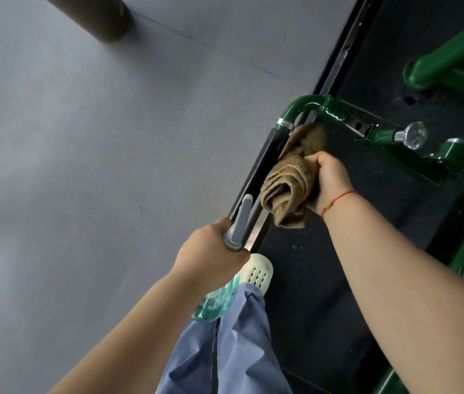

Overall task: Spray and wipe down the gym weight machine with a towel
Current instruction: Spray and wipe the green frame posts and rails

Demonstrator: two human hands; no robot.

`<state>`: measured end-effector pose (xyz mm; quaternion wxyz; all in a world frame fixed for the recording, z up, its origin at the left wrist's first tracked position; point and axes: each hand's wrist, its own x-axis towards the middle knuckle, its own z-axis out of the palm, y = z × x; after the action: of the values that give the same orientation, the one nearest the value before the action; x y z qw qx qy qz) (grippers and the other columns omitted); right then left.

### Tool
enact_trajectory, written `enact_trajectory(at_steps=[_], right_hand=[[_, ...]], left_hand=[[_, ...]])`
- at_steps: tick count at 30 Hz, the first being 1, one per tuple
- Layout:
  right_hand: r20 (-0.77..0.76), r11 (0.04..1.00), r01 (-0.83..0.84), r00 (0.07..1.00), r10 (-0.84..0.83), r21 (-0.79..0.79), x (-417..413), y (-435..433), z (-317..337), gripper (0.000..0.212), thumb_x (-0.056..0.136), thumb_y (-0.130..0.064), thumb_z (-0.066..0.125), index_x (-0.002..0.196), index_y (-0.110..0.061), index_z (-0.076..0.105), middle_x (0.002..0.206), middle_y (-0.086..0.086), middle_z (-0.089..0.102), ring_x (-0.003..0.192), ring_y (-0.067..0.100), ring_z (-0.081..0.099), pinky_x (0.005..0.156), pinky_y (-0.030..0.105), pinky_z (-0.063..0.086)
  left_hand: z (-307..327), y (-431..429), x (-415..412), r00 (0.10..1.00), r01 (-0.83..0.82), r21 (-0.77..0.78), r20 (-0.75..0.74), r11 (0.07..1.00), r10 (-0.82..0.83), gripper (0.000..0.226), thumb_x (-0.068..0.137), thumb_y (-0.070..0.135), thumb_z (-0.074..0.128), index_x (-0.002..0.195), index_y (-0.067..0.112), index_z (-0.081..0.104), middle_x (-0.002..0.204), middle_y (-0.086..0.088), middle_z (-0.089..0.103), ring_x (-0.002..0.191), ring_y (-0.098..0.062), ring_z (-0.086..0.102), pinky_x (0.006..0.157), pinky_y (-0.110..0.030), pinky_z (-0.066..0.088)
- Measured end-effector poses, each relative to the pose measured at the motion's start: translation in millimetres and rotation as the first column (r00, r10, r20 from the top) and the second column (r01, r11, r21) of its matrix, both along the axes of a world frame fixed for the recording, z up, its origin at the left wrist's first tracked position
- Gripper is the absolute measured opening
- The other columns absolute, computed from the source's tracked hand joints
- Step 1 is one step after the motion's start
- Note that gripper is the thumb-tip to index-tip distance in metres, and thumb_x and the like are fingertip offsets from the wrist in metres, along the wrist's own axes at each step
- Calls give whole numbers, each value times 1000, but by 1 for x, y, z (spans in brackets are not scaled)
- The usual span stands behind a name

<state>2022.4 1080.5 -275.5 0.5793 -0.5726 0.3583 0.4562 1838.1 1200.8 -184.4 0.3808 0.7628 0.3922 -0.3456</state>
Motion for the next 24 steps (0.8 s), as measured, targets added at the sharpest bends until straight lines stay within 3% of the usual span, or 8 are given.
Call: enact_trajectory(at_steps=[3, 8, 12, 16, 20, 24], right_hand=[[31, 991, 112, 993, -114, 70, 9, 21, -14, 25, 96, -23, 46, 98, -7, 65, 87, 12, 73, 76, 27, 73, 68, 32, 57], [-22, 979, 156, 988, -154, 128, 5, 42, -34, 42, 105, -29, 35, 126, -2, 59, 124, 21, 64, 115, 33, 63, 92, 43, 54], [-25, 977, 141, 990, -139, 160, 3, 43, -33, 39, 108, -29, 31, 121, -3, 57, 114, 19, 64, 105, 30, 64, 83, 40, 53], [-40, 979, 130, 991, -125, 154, -14, 40, -32, 45, 107, -33, 33, 131, -2, 56, 108, 16, 67, 98, 27, 66, 73, 36, 54], [-66, 985, 116, 992, -108, 126, -47, 37, -32, 39, 106, -34, 34, 112, -8, 63, 104, 14, 68, 95, 26, 66, 72, 34, 53], [-39, 999, 25, 999, -25, 19, -67, 30, -25, 35, 98, -23, 41, 121, -3, 59, 111, 16, 65, 98, 27, 63, 81, 36, 52]], left_hand=[[-4, -1, -3, 998, -53, -30, 37, 998, 54, 17, 80, 23, 67, 90, 31, 56, 67, 7, 58, 50, -14, 50, 53, -26, 42], [-5, -2, -10, 998, -34, -20, 50, 999, 35, 25, 81, 23, 67, 95, 37, 53, 68, 7, 61, 52, -14, 54, 53, -26, 44], [-6, -2, -10, 997, -51, -26, 57, 998, 53, 27, 81, 21, 67, 91, 41, 53, 69, 8, 62, 55, -14, 57, 55, -27, 47], [-4, -4, -9, 996, -51, -8, 67, 999, 51, 25, 80, 21, 68, 77, 39, 51, 64, 9, 59, 52, -13, 53, 52, -25, 43], [-4, -7, -10, 997, -43, -4, 66, 999, 43, 26, 79, 20, 70, 74, 37, 50, 62, 11, 56, 53, -12, 51, 53, -24, 39], [-5, -6, -10, 998, -34, -3, 50, 999, 34, 23, 80, 18, 69, 74, 33, 52, 63, 8, 55, 51, -15, 49, 49, -22, 38]])
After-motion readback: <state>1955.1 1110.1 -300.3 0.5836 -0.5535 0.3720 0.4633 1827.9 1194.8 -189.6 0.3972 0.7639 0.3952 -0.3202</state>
